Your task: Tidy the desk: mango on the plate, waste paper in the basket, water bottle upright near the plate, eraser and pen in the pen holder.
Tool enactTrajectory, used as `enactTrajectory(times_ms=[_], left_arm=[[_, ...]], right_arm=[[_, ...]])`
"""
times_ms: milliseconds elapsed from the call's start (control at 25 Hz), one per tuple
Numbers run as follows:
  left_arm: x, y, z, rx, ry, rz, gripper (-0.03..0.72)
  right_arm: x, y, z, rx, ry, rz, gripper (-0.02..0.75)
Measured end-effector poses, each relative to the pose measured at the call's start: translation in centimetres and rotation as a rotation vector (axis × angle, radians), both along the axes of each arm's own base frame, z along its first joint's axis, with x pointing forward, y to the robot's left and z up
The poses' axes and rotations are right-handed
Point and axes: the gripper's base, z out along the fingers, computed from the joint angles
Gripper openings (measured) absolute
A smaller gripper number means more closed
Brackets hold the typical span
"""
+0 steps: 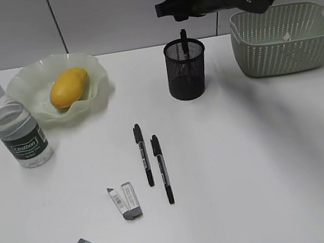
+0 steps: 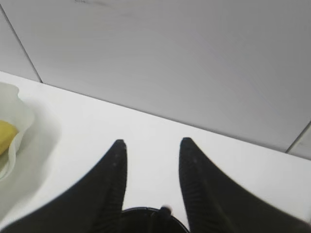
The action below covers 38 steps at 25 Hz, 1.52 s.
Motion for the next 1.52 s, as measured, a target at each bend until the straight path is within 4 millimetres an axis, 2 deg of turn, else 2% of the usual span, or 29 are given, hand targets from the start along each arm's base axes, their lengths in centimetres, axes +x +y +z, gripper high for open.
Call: enactTrajectory(times_ms=[80, 160, 200, 280, 360, 440, 560, 680, 800, 880, 960, 1080, 1200, 1280, 1400, 1520], left_arm=[[0.0, 0.0, 0.0, 0.000, 0.000, 0.000, 0.326], [0.0, 0.0, 0.0, 0.001, 0.000, 0.001, 0.323], [0.0, 0.0, 0.0, 0.001, 0.000, 0.001, 0.323], [0.0, 0.0, 0.0, 0.002, 0.000, 0.001, 0.323], [0.0, 0.0, 0.0, -0.001, 0.000, -0.001, 0.323], [0.0, 0.0, 0.0, 0.000, 0.000, 0.000, 0.322], [0.0, 0.0, 0.0, 0.000, 0.000, 0.000, 0.322], [0.0, 0.0, 0.0, 0.001, 0.000, 0.001, 0.322], [0.2, 0.0, 0.0, 0.003, 0.013, 0.001, 0.322], [0.8, -0.2, 0.1, 0.010, 0.045, 0.001, 0.322], [1.7, -0.3, 0.1, 0.020, 0.095, 0.000, 0.322], [3.1, -0.6, -0.1, 0.037, 0.182, 0.000, 0.322], [4.8, -1.0, -0.4, 0.057, 0.281, 0.000, 0.321], [5.9, -1.2, -0.5, 0.069, 0.343, -0.001, 0.321], [8.0, -1.7, 0.1, 0.064, 0.363, -0.006, 0.322], [11.0, -2.7, 1.2, 0.013, 0.388, -0.023, 0.333]], right_arm=[[-0.1, -0.1, -0.2, -0.005, 0.010, -0.008, 0.395], [-0.4, -0.4, 0.5, -0.023, 0.028, -0.038, 0.452], [-0.7, -0.7, 1.1, -0.047, 0.043, -0.066, 0.464], [-2.0, -1.7, 4.0, -0.093, 0.061, -0.131, 0.478], [-4.3, -3.3, 7.0, -0.180, 0.105, -0.179, 0.481], [-7.7, -4.9, 9.6, -0.245, 0.189, -0.163, 0.481], [-14.0, -6.7, 10.9, -0.294, 0.422, -0.063, 0.478], [-20.9, -9.0, 11.2, -0.315, 0.621, 0.010, 0.473], [-27.7, -12.1, 11.2, -0.338, 0.677, 0.029, 0.464], [-31.9, -14.1, 10.6, -0.334, 0.647, 0.030, 0.454], [-36.1, -16.1, 10.6, -0.283, 0.536, 0.030, 0.443], [-40.5, -18.3, 9.6, -0.220, 0.384, 0.032, 0.434], [-43.8, -19.8, 8.2, -0.167, 0.244, 0.037, 0.428], [-45.2, -20.5, 7.5, -0.129, 0.161, 0.035, 0.420], [-46.1, -21.1, 7.4, -0.080, 0.044, 0.026, 0.406], [-46.0, -21.0, 7.1, -0.063, -0.002, 0.022, 0.402]])
